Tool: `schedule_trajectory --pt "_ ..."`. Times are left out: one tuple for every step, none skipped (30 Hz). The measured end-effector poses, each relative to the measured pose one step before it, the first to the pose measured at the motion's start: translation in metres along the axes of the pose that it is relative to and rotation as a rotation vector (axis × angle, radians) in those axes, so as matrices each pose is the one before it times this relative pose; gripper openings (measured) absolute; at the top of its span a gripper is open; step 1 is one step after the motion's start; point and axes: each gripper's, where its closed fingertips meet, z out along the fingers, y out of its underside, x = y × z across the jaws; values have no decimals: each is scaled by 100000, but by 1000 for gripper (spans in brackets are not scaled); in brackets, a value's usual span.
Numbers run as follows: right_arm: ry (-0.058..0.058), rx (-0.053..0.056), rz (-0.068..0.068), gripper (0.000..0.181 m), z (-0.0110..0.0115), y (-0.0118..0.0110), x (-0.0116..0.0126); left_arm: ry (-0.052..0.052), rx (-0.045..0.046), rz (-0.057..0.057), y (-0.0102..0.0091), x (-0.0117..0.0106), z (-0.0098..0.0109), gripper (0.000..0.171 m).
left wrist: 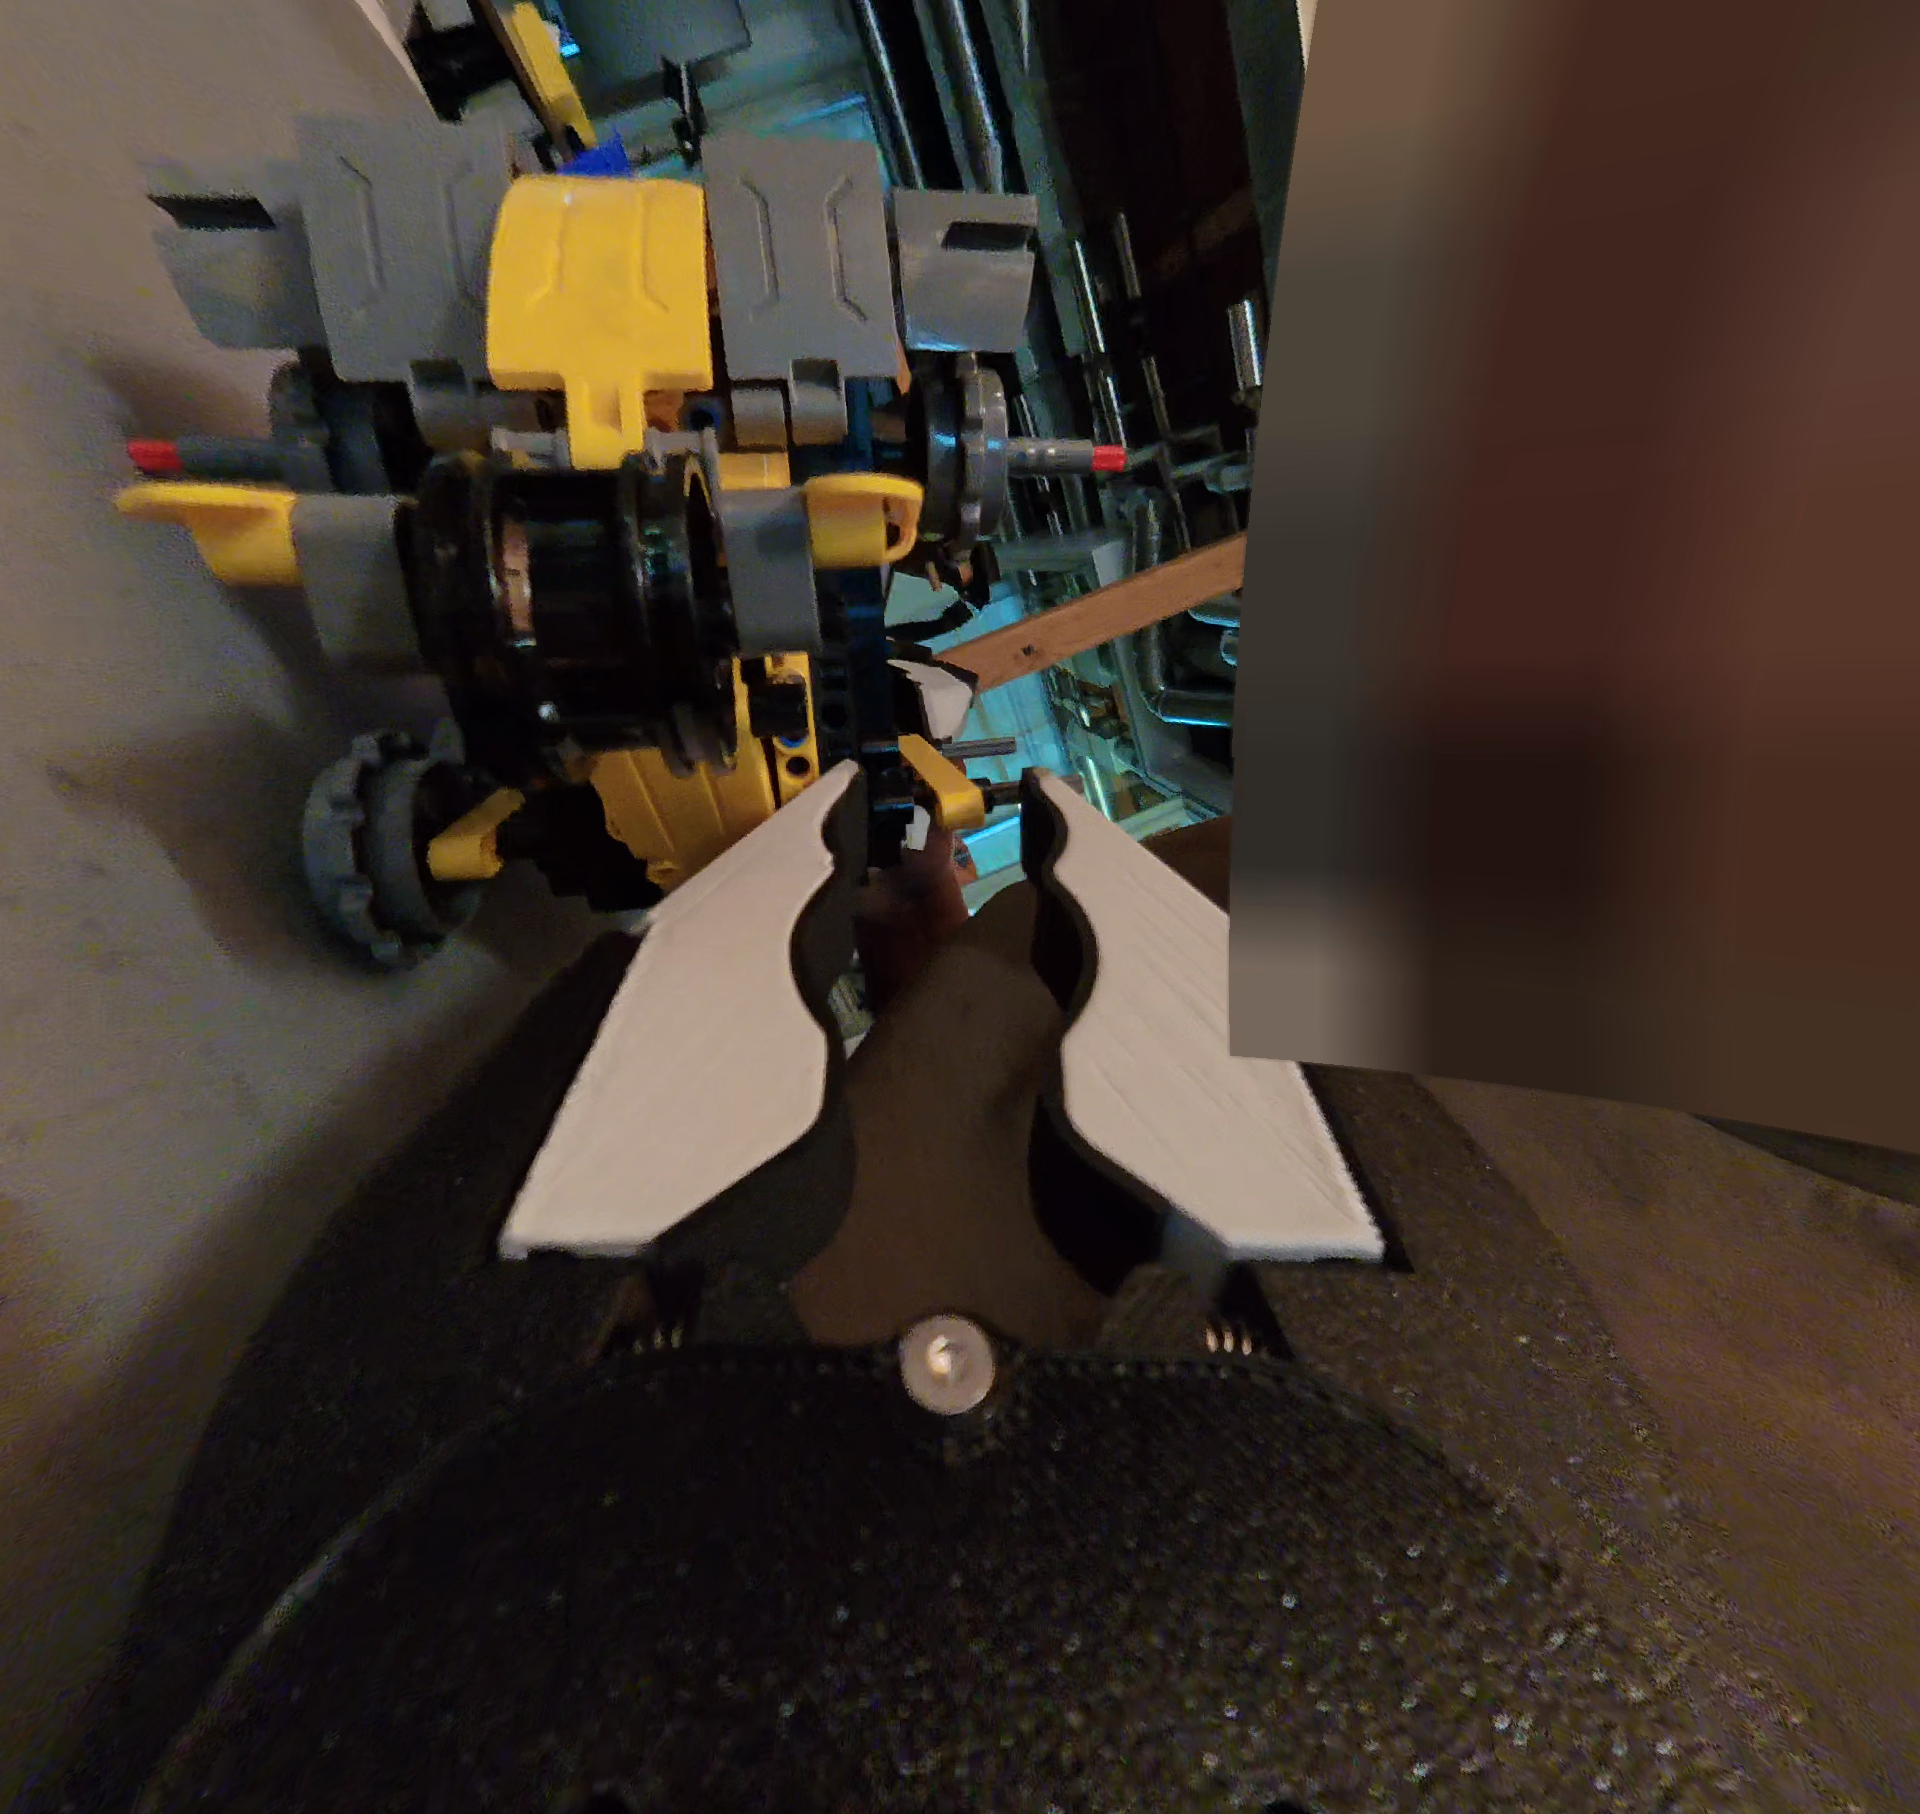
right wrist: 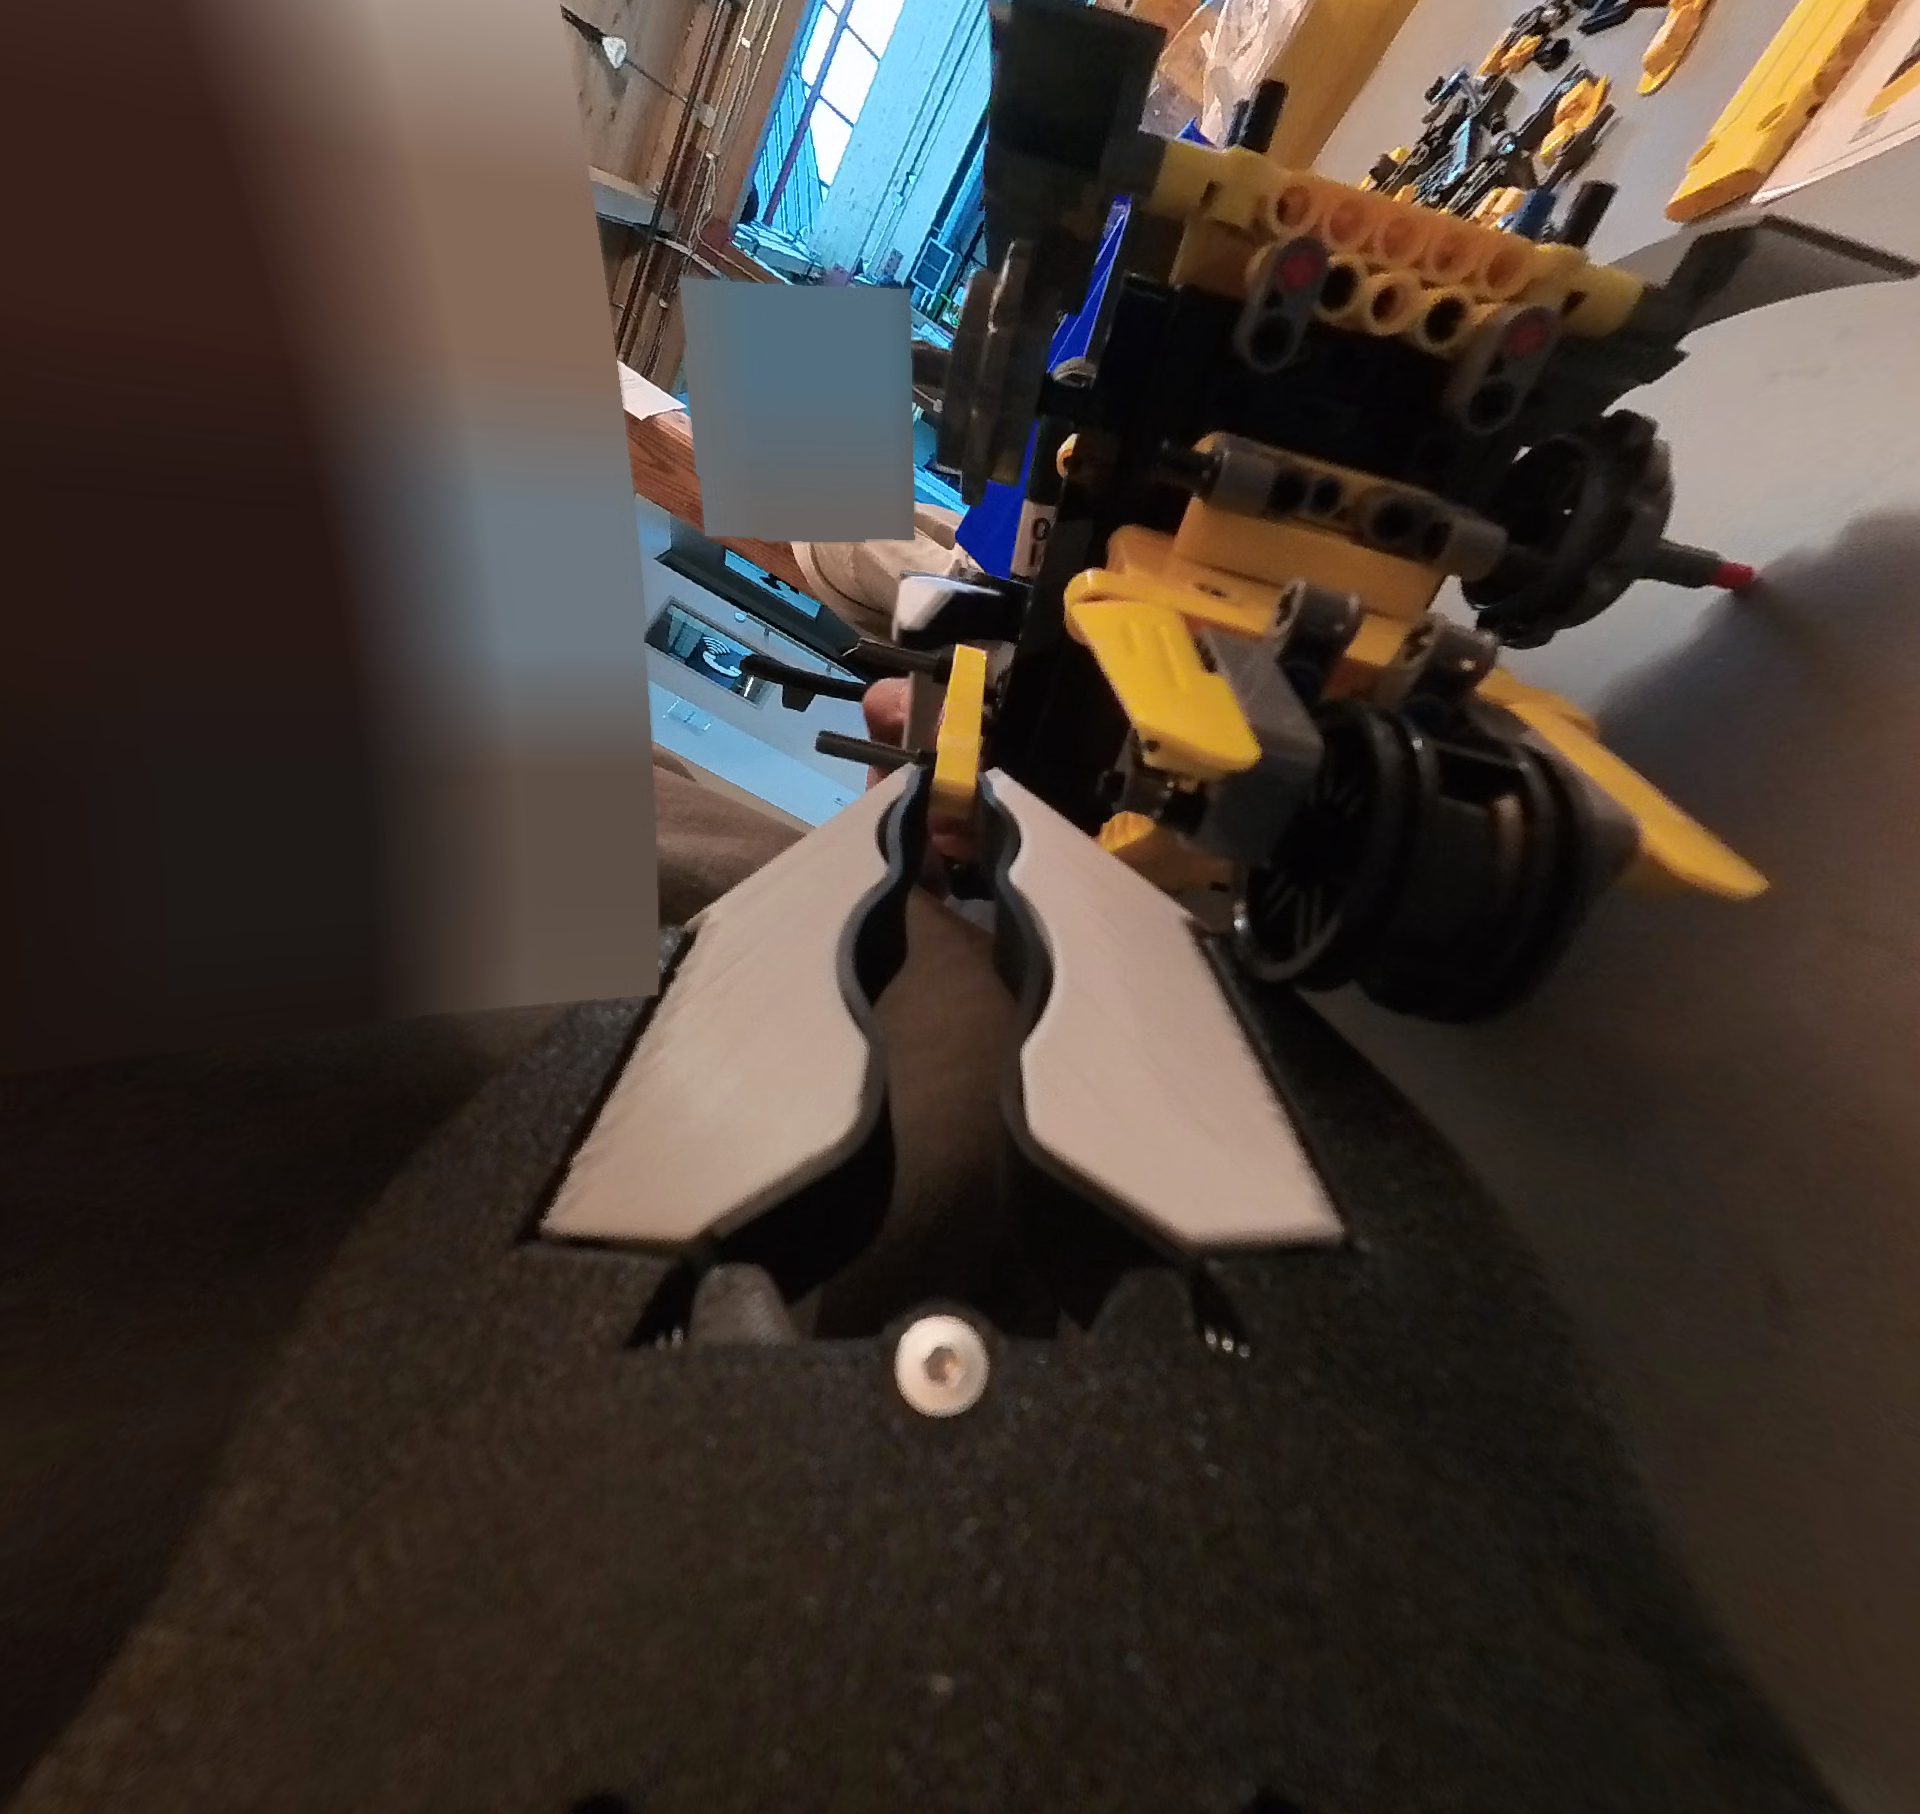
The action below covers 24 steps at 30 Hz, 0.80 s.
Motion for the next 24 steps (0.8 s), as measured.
schedule_trajectory --pt "-125 19 11 8 8 -8 -3 -1643 241 1180 -27 -179 -25 21" --pt "-218 69 123 8 -2 -6 5 -790 -310 1015 70 -67 24 20" --pt "-194 102 96 8 -29 -6 5 -161 -80 -254 -4 4 24 20" --pt "-201 60 131 8 -13 -3 5 74 -361 -433 34 4 11 26" --pt "-109 -6 64 8 8 9 -1 322 -360 -634 36 -2 14 21" --pt "-21 -84 -84 8 14 3 -2 215 -404 -626 64 -3 25 22" --pt "42 -42 -87 8 -4 -13 0 96 -515 -199 88 -7 29 23" --pt "80 -108 -156 8 -28 0 6 -99 -118 -83 29 -6 -3 23" --pt "48 -127 -111 8 -8 13 6 -294 -226 140 14 -1 20 28" --pt "8 -2 -64 8 -2 -13 2 -140 5 272 -22 49 10 27" --pt "-14 72 40 8 -20 -13 18 -376 -305 321 16 2 22 22" --pt "-25 59 39 8 -16 0 -1 -167 -202 203 8 -4 -1 22" --pt "-51 36 21 8 0 -8 5 129 -58 -78 1 -3 7 22" --pt "-107 48 112 8 0 -5 -1 381 141 -270 -1 -6 3 21" --pt "-155 102 191 8 2 -2 4 452 279 -242 -4 1 -6 27" --pt "-139 99 342 8 -1 -10 1 377 300 -145 5 -14 1 26" --pt "-83 197 343 8 -16 -29 9 266 327 -187 8 -6 13 24" --pt "15 297 377 8 -28 -40 17 120 361 114 12 -13 17 23" --pt "150 384 248 8 -49 -58 22 63 332 227 18 -20 26 22" --pt "280 516 218 8 -61 -87 35 20 246 158 39 -16 49 22" --pt "279 358 184 8 -61 -77 22 -30 92 268 46 -16 47 21" --pt "232 -170 -28 7 -8 17 4 -104 305 443 7 -6 15 21" --pt "174 -551 145 7 26 70 -11 -117 134 453 -17 4 -18 21" --pt "252 -428 240 7 2 35 -11 -144 22 549 15 -6 -11 21"
